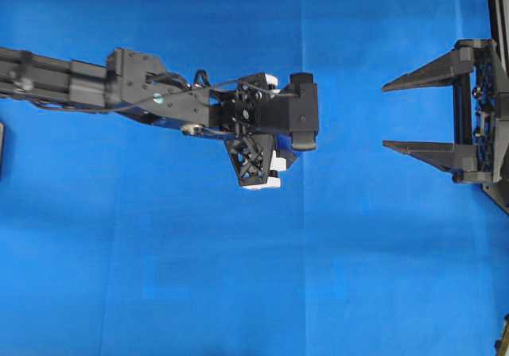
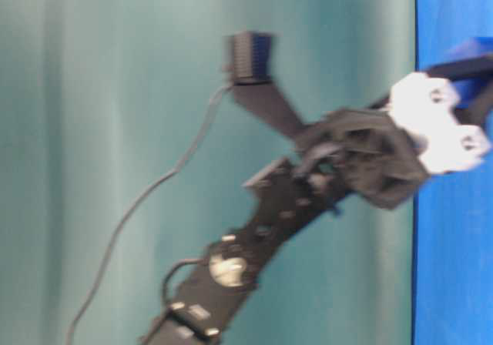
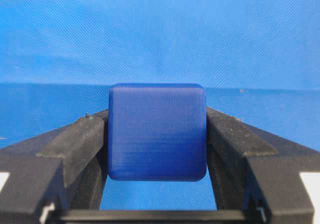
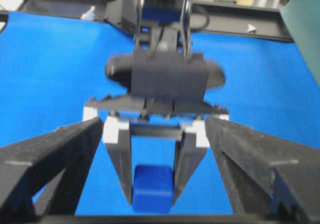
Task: Handover the blue block to the right arm after grasping it with the left arm, then place it in the designated position.
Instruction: 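Lift the blue cube with the left gripper and raise it upright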
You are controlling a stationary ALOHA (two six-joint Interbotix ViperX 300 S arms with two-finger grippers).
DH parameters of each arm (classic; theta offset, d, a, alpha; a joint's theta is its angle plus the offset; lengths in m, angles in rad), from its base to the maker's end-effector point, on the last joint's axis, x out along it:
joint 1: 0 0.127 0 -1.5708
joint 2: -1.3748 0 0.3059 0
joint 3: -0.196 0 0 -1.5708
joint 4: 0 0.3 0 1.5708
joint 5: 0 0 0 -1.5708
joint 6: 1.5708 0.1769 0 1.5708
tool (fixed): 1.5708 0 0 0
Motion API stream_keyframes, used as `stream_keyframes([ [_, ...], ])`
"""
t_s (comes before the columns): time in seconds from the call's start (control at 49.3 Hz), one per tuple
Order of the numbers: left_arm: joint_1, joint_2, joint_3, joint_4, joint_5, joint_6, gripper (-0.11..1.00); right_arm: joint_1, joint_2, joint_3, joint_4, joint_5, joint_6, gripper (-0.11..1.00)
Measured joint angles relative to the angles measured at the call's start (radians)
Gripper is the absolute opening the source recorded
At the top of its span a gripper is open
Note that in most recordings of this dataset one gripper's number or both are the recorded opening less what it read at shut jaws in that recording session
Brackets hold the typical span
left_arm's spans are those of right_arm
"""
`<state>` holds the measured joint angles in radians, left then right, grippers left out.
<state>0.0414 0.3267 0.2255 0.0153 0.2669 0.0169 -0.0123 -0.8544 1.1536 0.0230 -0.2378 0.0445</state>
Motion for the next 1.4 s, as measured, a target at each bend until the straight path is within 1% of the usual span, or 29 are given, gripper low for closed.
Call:
stream_keyframes([
  [0.345,-0.014,-0.179,-0.002,0.000,0.072,-0.008,0.49,0.000,0.002,0.000,0.000,-0.002,0.000,0.97],
  [0.507,-0.015,-0.238,-0.002,0.000,0.110,-0.008,0.49,0.000,0.000,0.002,0.000,0.000,0.000,0.97],
  [0.69,-0.014,-0.264,-0.017,0.000,0.153,-0.005,0.49,0.000,0.002,0.000,0.000,0.000,0.000,0.97],
  [1.399,-0.014,-0.276,-0.021,0.000,0.158,-0.006,0.49,0.000,0.002,0.002,0.000,-0.002,0.000,0.97],
])
